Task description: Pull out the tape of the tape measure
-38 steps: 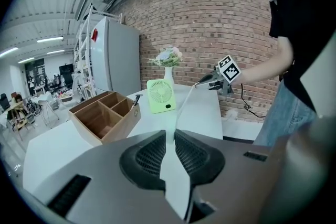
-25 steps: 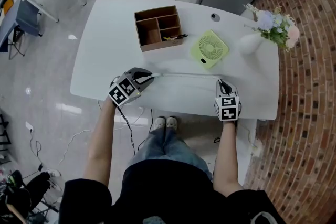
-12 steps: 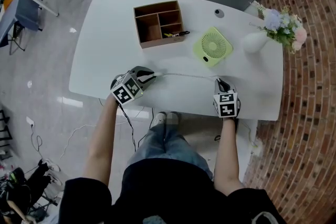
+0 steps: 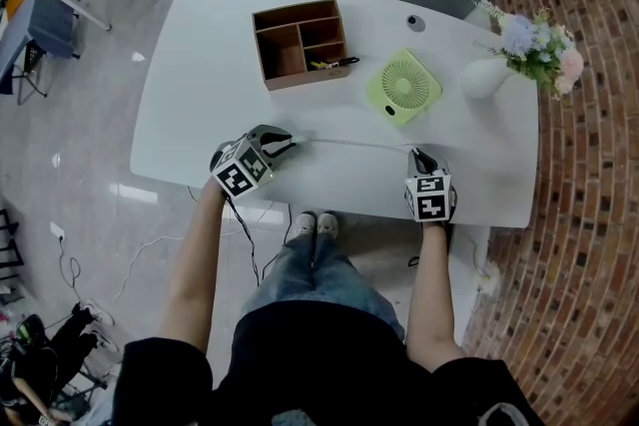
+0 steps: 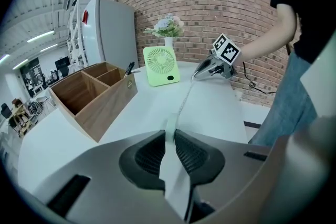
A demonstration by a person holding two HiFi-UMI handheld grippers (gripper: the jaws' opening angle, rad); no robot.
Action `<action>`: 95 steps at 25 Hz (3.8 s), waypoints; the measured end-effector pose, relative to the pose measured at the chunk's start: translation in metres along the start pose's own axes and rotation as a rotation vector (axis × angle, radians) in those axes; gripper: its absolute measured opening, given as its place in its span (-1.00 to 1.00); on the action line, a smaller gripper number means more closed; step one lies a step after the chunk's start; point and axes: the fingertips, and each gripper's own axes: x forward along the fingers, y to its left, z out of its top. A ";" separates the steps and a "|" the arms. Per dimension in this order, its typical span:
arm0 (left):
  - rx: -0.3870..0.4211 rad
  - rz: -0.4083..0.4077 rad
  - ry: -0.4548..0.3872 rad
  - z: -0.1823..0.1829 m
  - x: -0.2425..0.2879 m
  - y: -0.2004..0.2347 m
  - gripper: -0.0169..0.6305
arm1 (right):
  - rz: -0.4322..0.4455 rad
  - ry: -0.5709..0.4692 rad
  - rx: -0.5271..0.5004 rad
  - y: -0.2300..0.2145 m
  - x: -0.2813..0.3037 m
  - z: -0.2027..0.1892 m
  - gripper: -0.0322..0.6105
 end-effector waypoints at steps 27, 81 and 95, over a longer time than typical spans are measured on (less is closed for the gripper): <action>-0.033 -0.011 0.012 0.003 0.007 0.000 -0.52 | 0.004 -0.081 0.115 -0.010 -0.015 0.011 -0.48; -0.284 0.453 -0.624 0.190 -0.146 -0.007 -0.88 | 0.016 -0.714 0.330 0.023 -0.179 0.140 -0.89; -0.271 0.446 -0.629 0.189 -0.151 -0.018 -0.88 | 0.030 -0.712 0.324 0.030 -0.184 0.135 -0.89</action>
